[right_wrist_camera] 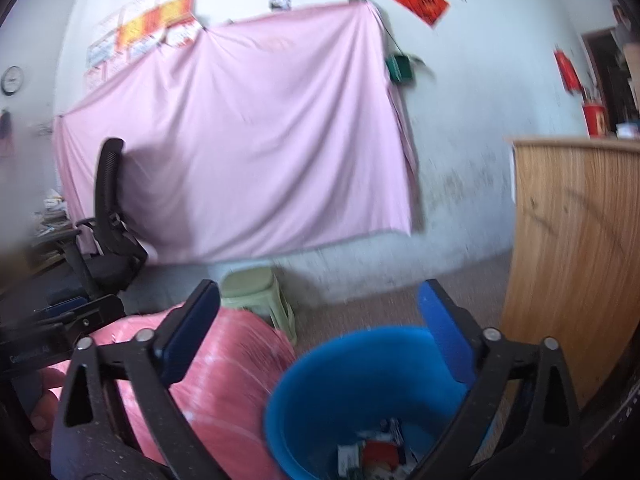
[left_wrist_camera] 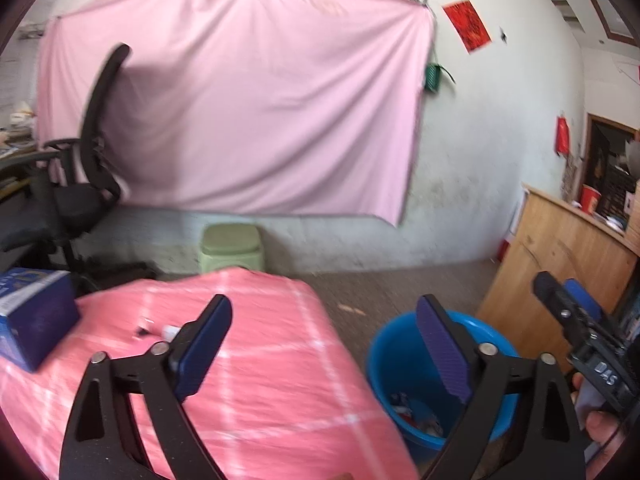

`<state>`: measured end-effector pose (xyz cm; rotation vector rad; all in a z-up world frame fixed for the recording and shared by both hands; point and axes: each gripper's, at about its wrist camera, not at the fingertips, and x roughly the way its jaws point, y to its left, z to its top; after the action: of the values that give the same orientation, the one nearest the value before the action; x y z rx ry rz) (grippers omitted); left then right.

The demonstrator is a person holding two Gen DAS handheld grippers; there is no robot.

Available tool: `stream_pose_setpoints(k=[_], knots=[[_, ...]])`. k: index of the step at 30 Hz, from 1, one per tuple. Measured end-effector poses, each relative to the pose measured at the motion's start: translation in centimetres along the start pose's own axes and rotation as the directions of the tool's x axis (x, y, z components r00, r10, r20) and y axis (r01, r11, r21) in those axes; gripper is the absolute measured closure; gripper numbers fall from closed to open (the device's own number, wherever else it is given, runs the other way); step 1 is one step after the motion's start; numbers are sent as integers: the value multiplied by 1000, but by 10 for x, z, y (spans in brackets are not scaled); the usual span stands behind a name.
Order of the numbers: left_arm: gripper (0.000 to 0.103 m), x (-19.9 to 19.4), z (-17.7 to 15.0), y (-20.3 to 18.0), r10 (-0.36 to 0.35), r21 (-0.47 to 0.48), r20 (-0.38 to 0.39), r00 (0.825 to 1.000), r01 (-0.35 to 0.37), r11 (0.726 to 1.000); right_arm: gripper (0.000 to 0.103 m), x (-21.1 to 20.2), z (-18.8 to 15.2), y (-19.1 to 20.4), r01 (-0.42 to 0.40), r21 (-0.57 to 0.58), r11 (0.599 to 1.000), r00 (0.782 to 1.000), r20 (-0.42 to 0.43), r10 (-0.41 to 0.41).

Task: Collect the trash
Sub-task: 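Move both tools back over the table toward the pink round case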

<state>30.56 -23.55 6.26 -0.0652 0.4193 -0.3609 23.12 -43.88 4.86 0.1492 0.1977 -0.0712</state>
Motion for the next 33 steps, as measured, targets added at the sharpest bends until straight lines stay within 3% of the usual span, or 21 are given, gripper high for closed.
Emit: stream_pose_setpoints(k=[6,16,21,33], knots=[[3,-28,1,33,108,-34,84,991,-106,994,0,-9,10,33,-88,-18,996,991,98,89],[3,-65,1,91,267,-112,149,952,-252,961,0,-8,13,90,-189,-58,980,971,139,196],[3,-79,-7,122,324,-113,160,932,-308,945,0,-2,5,120,-231,-97,968,963,120,241],[3,-77,-39,176,354,-32,153,923,-354,935,0,33,-30,185,-316,-217,924,948,-33,317]])
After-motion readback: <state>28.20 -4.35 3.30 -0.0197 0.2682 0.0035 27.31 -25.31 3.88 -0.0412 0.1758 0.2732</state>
